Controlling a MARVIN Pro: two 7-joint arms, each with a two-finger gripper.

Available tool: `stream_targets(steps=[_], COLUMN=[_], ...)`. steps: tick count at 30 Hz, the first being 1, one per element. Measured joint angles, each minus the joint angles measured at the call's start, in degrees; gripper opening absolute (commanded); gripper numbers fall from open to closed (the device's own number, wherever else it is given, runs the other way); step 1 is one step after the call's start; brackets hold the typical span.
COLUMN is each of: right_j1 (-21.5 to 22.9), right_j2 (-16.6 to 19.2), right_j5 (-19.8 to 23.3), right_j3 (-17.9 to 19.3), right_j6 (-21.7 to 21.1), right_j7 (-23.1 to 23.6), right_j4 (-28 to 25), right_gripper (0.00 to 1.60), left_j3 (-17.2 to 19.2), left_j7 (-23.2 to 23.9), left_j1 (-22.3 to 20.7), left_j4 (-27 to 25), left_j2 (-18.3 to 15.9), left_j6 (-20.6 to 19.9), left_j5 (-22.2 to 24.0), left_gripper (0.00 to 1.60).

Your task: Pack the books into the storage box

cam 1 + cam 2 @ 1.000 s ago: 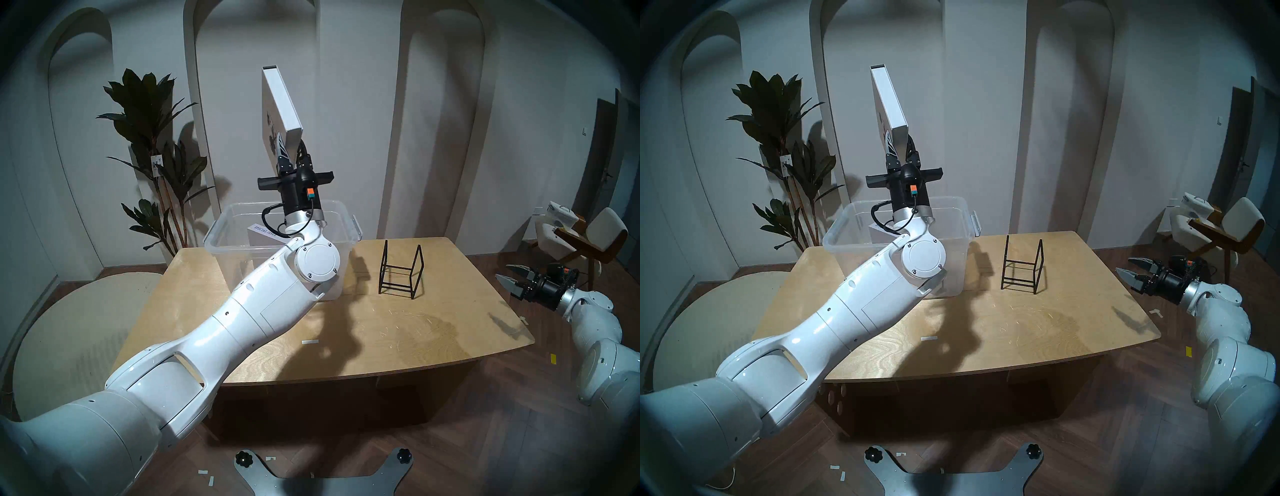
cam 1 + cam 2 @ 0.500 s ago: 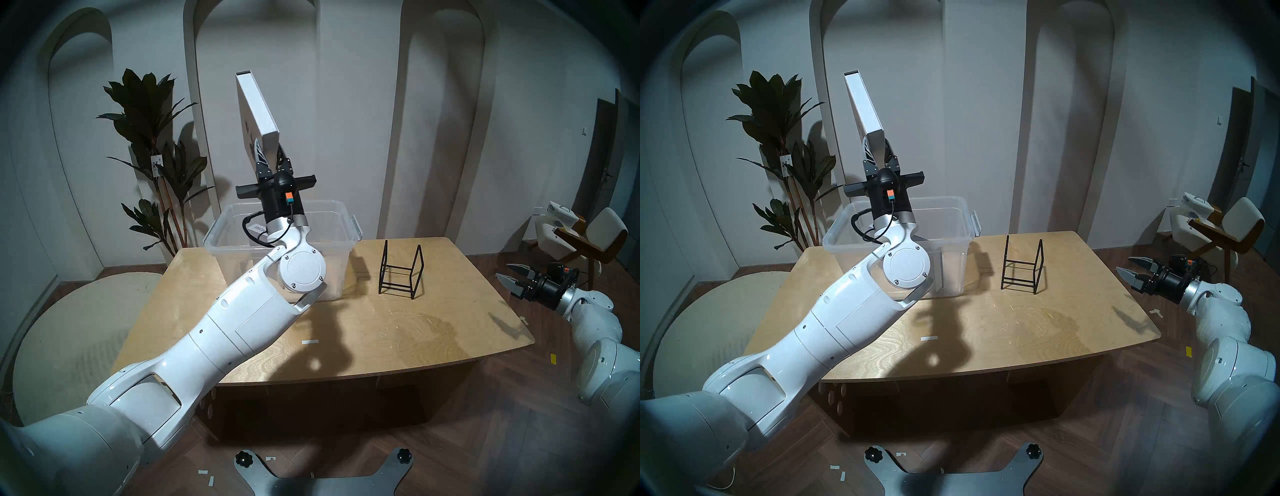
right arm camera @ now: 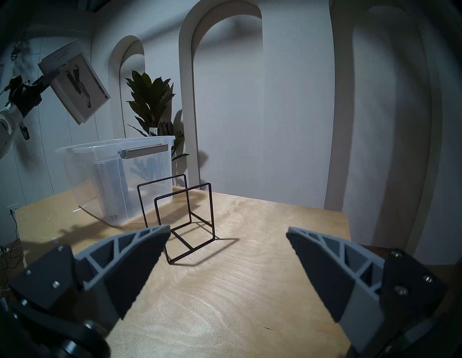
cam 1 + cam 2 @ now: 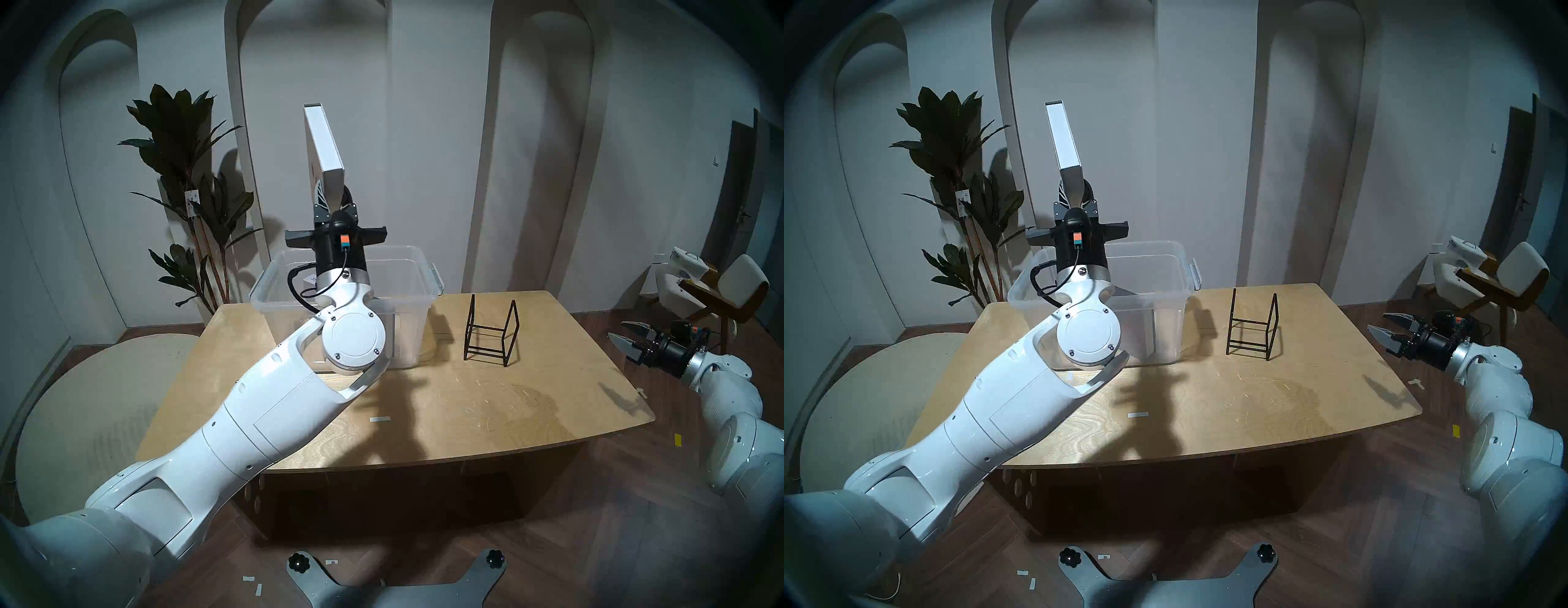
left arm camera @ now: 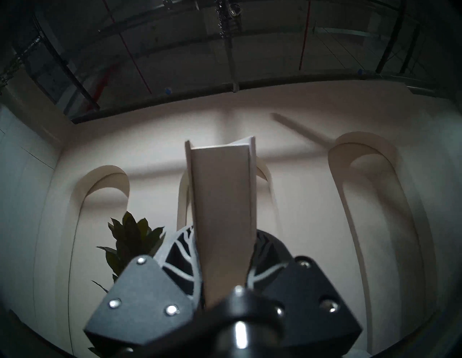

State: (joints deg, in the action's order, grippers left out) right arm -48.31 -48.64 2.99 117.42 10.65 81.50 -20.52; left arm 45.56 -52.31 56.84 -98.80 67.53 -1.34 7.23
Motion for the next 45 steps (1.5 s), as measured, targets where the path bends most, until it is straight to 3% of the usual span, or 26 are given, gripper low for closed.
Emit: stream_targets(steps=[11, 21, 28, 45], right_j1=[0.44, 1.09, 1.55, 2.32], right_j2=[0.06, 0.21, 0.34, 0.55], right_j5=[-0.12, -0.43, -0.66, -1.14], right_j3=[0.01, -0.04, -0.06, -0.08], right_j6=[0.00, 0.05, 0.19, 0.61], right_j7=[-0.16, -0.22, -0.22, -0.14], right_j4=[0.52, 1.44, 2.00, 3.02], right_gripper=[1.60, 1.60, 1.60, 1.60], left_j3=[3.51, 7.23, 7.17, 5.90], left_j7=[10.88, 20.36, 24.33, 28.73], left_j1=[-0.15, -4.01, -6.98, -13.33], left_j4=[-6.53, -4.42, 0.59, 9.12], left_j2=[-4.90, -5.84, -4.46, -0.12], left_j6=[-12.47, -22.94, -24.05, -21.98], left_j5=[12.66, 23.86, 25.54, 23.56], left_gripper=[0.00, 0.00, 0.00, 0.00])
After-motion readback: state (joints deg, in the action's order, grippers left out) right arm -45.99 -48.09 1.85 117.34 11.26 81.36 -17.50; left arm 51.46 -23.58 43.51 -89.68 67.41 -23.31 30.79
